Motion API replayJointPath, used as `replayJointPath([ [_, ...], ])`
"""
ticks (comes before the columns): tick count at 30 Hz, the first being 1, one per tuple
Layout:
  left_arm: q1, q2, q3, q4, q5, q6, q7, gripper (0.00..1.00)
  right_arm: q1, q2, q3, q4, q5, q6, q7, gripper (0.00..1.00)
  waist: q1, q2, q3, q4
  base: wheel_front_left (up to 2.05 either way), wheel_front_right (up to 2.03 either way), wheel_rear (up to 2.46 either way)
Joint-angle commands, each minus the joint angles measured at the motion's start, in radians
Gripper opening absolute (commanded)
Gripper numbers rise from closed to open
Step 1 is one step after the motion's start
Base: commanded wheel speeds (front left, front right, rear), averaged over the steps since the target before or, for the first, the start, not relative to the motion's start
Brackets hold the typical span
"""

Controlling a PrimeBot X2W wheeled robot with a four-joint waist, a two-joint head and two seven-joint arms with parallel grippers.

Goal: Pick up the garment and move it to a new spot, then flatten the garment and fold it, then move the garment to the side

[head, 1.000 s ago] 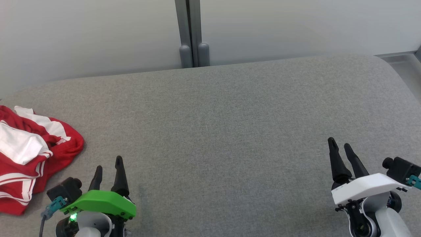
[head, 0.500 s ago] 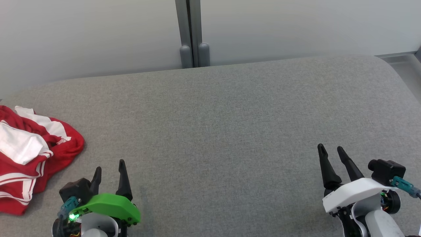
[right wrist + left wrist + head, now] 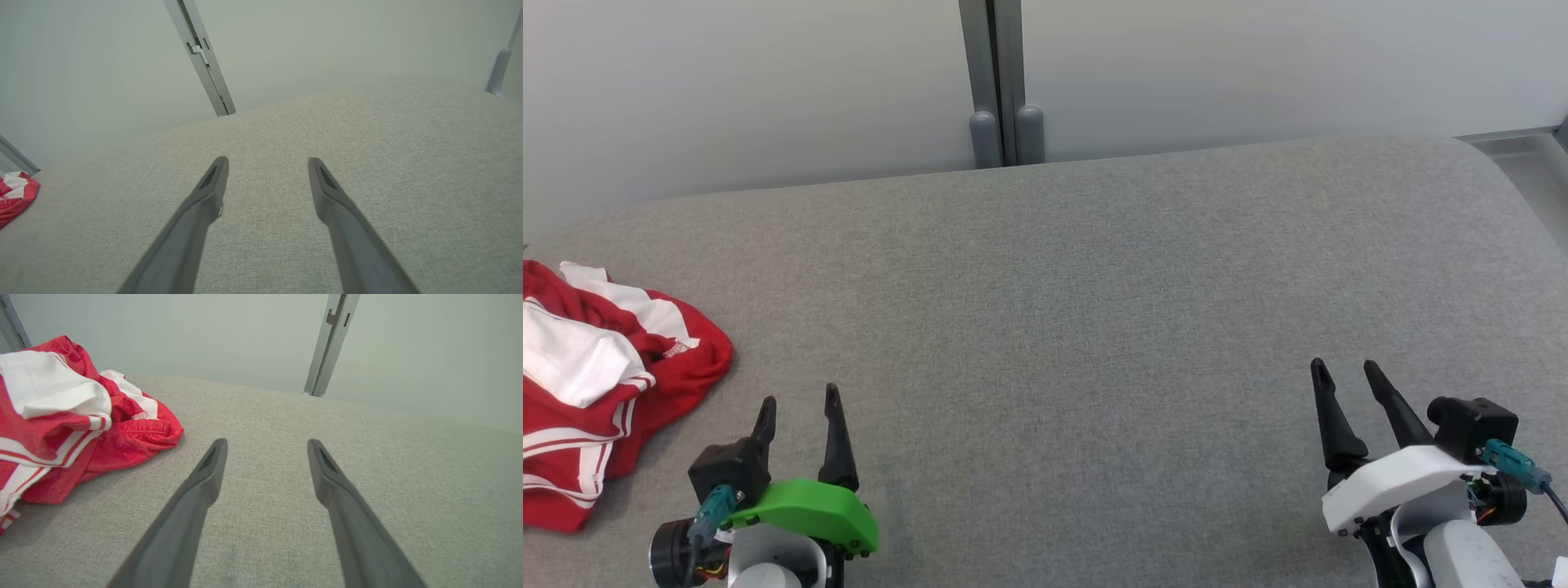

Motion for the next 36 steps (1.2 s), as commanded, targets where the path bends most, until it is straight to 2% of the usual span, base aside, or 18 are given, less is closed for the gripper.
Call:
replayJointPath([
  [1,0.0,0.002,-0.007,-0.011,0.029,-0.009,-0.01,1.0,-0.022,-0.002,-0.007,-0.007,-0.023,0.0,-0.011,1.0,0.0,0.0,0.0,0.0,0.0,0.0,0.0],
  [13,0.031,-0.003,-0.019,-0.012,0.143,-0.004,-0.036,1.0,0.006,0.004,-0.013,-0.032,-0.139,0.0,-0.038,1.0,0.0,0.0,0.003,0.027,0.0,0.0,0.0],
  [21,0.045,-0.016,-0.005,0.007,0.195,-0.004,-0.052,1.0,0.017,0.005,0.008,-0.005,-0.196,0.0,-0.053,1.0,0.0,0.0,0.012,0.085,0.0,0.0,0.0],
  [27,0.052,-0.027,0.007,0.025,0.235,-0.006,-0.063,1.0,0.011,0.004,0.033,0.002,-0.23,0.0,-0.064,1.0,0.0,0.0,0.02,0.183,0.0,0.0,0.0],
  [36,0.072,-0.032,0.042,0.043,0.299,-0.011,-0.081,1.0,0.005,0.004,0.076,0.014,-0.28,0.0,-0.081,1.0,0.0,0.0,0.028,0.378,0.0,0.0,0.0],
])
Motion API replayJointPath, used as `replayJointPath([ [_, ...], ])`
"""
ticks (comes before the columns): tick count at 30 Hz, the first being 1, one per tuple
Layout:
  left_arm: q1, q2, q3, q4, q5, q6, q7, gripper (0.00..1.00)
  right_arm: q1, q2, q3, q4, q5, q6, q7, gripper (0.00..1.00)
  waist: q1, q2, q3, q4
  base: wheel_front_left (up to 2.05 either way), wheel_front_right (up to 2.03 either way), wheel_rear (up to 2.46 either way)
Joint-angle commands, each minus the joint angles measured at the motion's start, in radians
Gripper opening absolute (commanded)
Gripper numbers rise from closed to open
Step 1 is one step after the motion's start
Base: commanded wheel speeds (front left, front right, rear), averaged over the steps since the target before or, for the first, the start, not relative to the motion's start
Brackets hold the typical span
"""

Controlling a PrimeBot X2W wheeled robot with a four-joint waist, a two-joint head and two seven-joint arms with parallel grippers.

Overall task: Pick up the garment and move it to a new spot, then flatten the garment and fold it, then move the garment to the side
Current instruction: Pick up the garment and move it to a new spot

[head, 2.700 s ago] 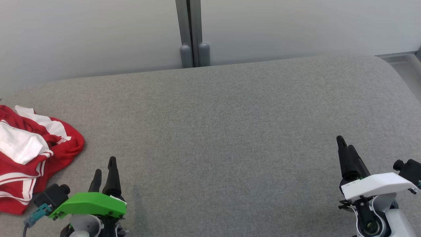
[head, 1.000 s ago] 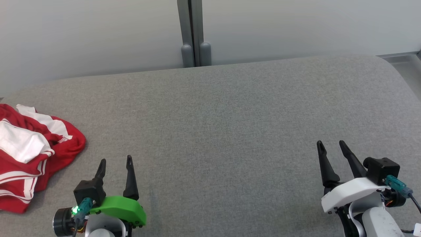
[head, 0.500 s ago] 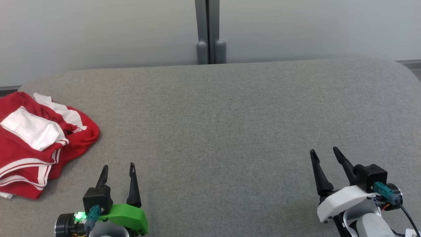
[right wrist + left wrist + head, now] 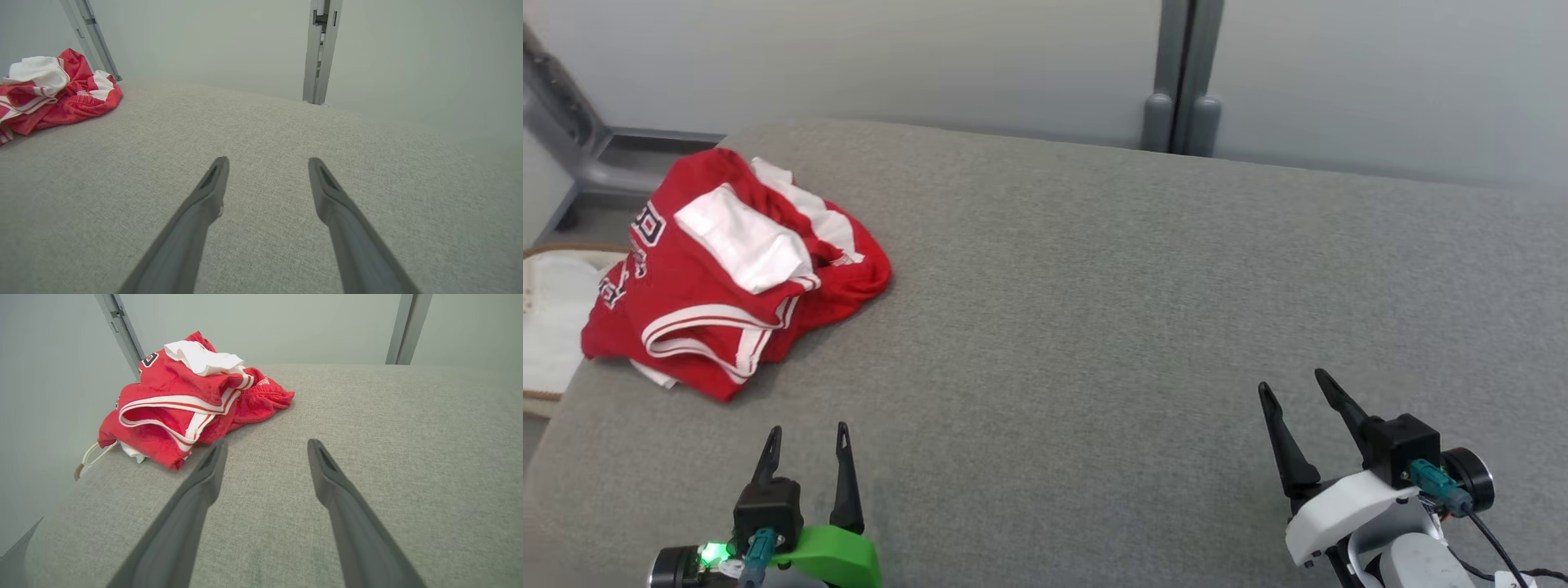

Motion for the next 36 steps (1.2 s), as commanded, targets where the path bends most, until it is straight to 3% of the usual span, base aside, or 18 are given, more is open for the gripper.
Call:
replayJointPath([
  [1,0.016,0.0,0.007,0.004,0.022,0.003,-0.011,1.0,-0.008,-0.004,0.009,0.005,-0.015,-0.001,-0.009,1.0,0.0,-0.0001,0.007,0.121,0.0,0.0,0.0],
  [9,0.046,-0.011,0.076,0.028,0.017,0.003,-0.016,1.0,-0.019,-0.005,0.061,0.022,-0.043,-0.001,-0.017,1.0,0.0,-0.0001,0.013,0.251,0.0,0.0,0.0],
  [15,0.071,-0.018,0.139,0.002,0.0,0.02,-0.016,1.0,-0.061,-0.005,0.124,0.047,-0.037,-0.001,-0.016,1.0,0.0,-0.0001,0.036,0.264,0.0,0.0,0.0],
  [22,0.077,-0.024,0.177,0.002,-0.026,0.008,-0.016,1.0,-0.091,-0.007,0.149,0.058,-0.033,-0.001,-0.016,1.0,0.0,-0.0001,0.051,0.267,0.0,0.0,0.0],
  [36,-0.116,-0.024,0.174,0.083,-0.101,-0.068,-0.016,1.0,-0.124,-0.063,0.153,0.012,-0.05,-0.001,-0.016,1.0,0.0,-0.0001,0.165,0.23,0.0,0.0,0.0],
])
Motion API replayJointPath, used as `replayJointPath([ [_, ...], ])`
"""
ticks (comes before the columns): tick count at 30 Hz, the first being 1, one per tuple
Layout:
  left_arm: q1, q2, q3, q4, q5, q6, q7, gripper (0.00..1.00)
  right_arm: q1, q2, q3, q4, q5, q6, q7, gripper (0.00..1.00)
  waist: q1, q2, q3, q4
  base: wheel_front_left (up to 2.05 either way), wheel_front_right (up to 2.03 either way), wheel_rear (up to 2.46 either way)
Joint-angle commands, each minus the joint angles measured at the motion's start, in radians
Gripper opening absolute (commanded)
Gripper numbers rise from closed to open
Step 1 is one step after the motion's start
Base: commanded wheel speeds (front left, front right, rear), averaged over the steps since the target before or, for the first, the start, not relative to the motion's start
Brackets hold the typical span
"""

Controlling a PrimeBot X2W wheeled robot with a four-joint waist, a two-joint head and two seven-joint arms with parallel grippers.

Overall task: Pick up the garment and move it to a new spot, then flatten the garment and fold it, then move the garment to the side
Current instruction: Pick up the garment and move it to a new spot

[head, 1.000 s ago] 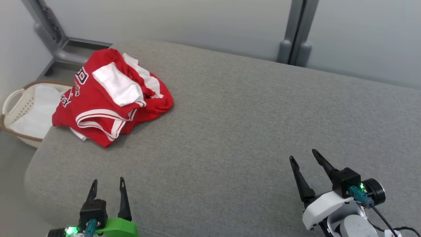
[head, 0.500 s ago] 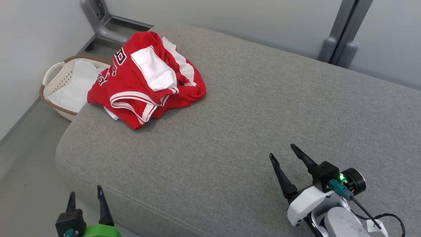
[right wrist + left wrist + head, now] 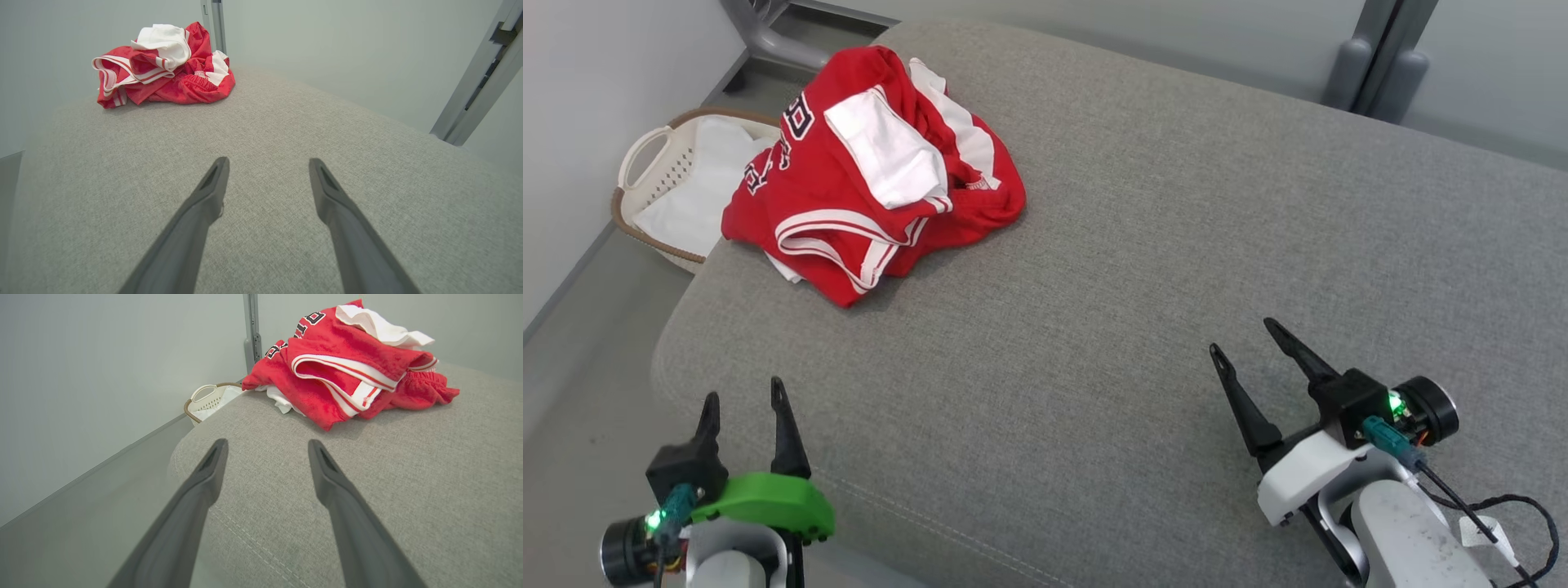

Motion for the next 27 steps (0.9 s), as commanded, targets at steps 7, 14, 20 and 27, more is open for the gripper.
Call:
replayJointPath([
  [7,-0.242,0.001,0.032,0.076,-0.015,-0.06,-0.001,1.0,-0.068,-0.05,0.026,-0.053,0.007,-0.001,-0.002,1.0,0.0,0.0,0.154,-0.072,0.0,0.0,0.0],
  [14,-0.432,0.019,0.074,0.187,0.01,-0.093,0.0,1.0,-0.108,-0.072,0.064,-0.09,0.014,-0.001,-0.002,1.0,0.0,0.0,0.22,-0.131,0.0,0.0,0.0],
  [20,-0.573,0.048,0.107,0.316,-0.02,-0.117,0.0,1.0,-0.123,-0.085,0.068,-0.1,0.014,-0.001,-0.002,1.0,0.0,0.0,0.265,-0.178,0.0,0.0,0.0],
  [27,-0.742,0.102,0.129,0.56,-0.068,-0.129,0.037,1.0,-0.139,-0.099,0.065,-0.109,0.007,-0.001,-0.002,1.0,0.0,0.0,0.312,-0.227,0.0,0.0,0.0],
])
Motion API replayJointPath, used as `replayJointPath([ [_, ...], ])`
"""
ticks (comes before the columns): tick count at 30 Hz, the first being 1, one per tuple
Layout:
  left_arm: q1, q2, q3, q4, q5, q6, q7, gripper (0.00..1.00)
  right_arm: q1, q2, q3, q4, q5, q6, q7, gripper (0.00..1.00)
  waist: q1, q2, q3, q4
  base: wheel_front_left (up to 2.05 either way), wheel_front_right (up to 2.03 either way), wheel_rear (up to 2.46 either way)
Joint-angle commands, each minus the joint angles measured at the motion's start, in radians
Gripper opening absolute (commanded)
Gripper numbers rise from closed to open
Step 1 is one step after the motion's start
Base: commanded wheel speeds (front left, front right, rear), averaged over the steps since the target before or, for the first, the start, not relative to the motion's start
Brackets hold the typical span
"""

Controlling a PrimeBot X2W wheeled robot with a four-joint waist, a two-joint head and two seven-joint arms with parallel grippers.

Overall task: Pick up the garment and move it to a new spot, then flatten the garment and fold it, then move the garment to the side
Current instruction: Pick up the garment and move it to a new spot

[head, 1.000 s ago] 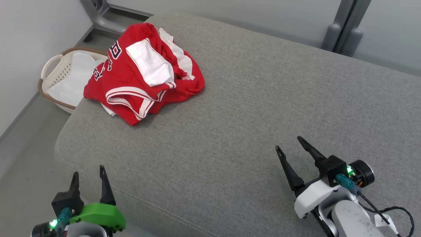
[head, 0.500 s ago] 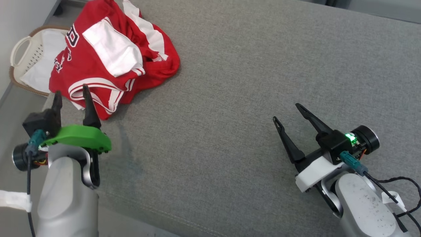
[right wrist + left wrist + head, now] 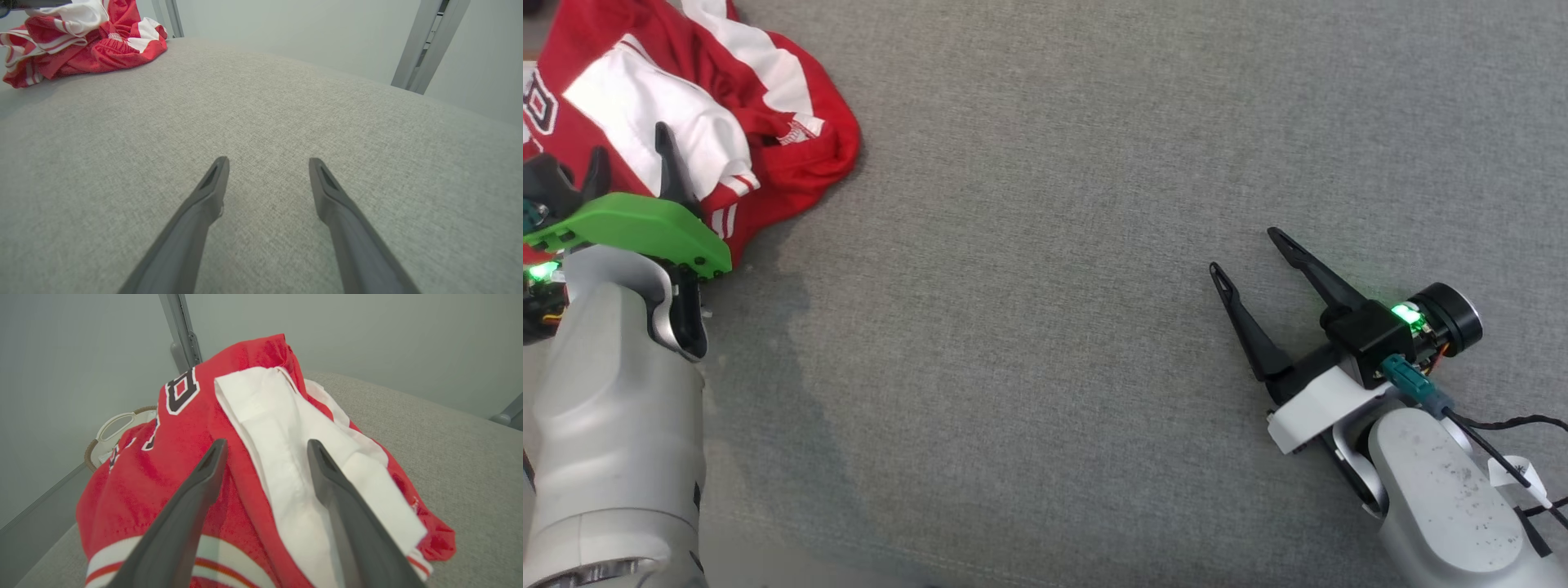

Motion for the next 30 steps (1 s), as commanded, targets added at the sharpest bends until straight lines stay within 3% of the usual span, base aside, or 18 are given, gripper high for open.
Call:
replayJointPath([
  [1,-0.034,0.015,-0.004,0.028,-0.002,0.001,0.013,1.0,-0.011,-0.007,-0.003,-0.005,-0.003,-0.001,-0.002,1.0,0.0,0.0,0.036,-0.037,0.0,0.0,0.0],
  [8,-0.154,0.073,0.0,0.213,-0.028,0.03,0.233,1.0,-0.001,-0.02,-0.011,-0.008,-0.005,-0.001,-0.001,1.0,0.0,0.0,0.056,-0.061,0.0,0.0,0.0],
  [11,-0.181,0.09,-0.004,0.232,-0.024,0.045,0.275,1.0,-0.003,-0.019,-0.011,-0.011,-0.007,-0.001,-0.001,1.0,0.0,0.0,0.066,-0.069,0.0,0.0,0.0],
  [12,-0.187,0.091,-0.005,0.234,-0.026,0.049,0.281,0.92,-0.004,-0.019,-0.012,-0.012,-0.008,-0.001,-0.001,1.0,0.0,0.0,0.068,-0.071,0.0,0.0,0.0],
  [14,-0.197,0.092,-0.011,0.239,-0.024,0.056,0.287,0.15,-0.004,-0.018,-0.017,-0.011,-0.007,-0.001,-0.001,1.0,0.0,0.0,0.073,-0.074,0.0,0.0,0.0],
  [15,-0.199,0.091,-0.012,0.24,-0.024,0.06,0.286,0.0,-0.003,-0.018,-0.018,-0.011,-0.008,-0.001,0.0,1.0,0.0,0.0,0.074,-0.076,0.0,0.0,0.0],
  [22,-0.2,0.107,-0.036,0.218,0.001,0.096,0.154,0.0,0.01,-0.003,-0.03,0.002,-0.004,-0.001,0.0,1.0,0.0,0.0,0.039,-0.086,0.0,0.0,0.0],
  [30,-0.226,0.119,-0.082,0.167,0.036,0.082,0.006,0.0,0.033,0.028,-0.045,0.013,0.0,-0.001,-0.001,1.0,0.0,0.0,-0.052,-0.092,0.0,0.0,0.0],
])
